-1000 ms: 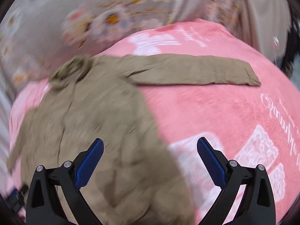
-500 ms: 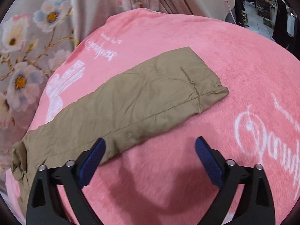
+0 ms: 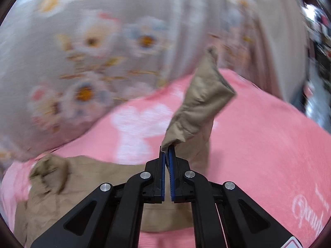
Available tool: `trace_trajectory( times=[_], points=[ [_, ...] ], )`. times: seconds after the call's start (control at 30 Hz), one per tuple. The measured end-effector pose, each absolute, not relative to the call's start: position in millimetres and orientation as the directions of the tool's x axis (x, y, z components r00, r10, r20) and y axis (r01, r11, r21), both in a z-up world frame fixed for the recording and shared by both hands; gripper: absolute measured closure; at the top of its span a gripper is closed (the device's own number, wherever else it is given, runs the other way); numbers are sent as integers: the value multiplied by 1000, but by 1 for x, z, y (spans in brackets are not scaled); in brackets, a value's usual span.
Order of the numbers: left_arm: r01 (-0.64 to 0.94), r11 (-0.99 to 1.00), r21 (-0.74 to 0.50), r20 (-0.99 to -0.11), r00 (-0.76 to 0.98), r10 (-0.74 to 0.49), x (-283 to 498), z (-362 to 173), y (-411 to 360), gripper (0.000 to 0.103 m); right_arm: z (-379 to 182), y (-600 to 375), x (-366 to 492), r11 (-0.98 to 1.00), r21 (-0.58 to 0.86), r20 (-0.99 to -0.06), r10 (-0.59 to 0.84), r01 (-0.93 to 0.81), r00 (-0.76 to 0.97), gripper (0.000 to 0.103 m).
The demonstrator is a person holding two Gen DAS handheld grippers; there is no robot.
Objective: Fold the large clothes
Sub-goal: 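Grasp the jacket sleeve cuff with the right tool and lift it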
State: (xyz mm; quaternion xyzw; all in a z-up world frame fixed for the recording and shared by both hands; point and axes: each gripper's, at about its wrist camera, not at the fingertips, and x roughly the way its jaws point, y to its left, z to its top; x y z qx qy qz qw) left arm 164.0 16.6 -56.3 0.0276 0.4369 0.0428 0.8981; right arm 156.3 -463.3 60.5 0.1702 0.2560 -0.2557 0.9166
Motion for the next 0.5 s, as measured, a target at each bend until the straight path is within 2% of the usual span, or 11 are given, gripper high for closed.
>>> trace_trajectory(
  times=[0.1, 0.23, 0.33, 0.5],
  points=[
    [-60, 995, 86, -783, 613, 104, 164, -57, 21, 8, 76, -392, 189, 907, 157, -539, -254, 392, 803, 99],
    [-78, 994, 80, -783, 612, 111, 162, -57, 32, 8, 63, -298, 231, 975, 138, -573, -64, 173, 817, 99],
    [-101, 992, 73, -785, 608, 120, 164, -57, 44, 8, 31, -231, 253, 994, 108, -628, 41, 35, 777, 99],
    [-136, 989, 64, -787, 602, 134, 166, -60, 64, 8, -32, -154, 269, 991, 87, -719, 131, -98, 683, 99]
  ],
)
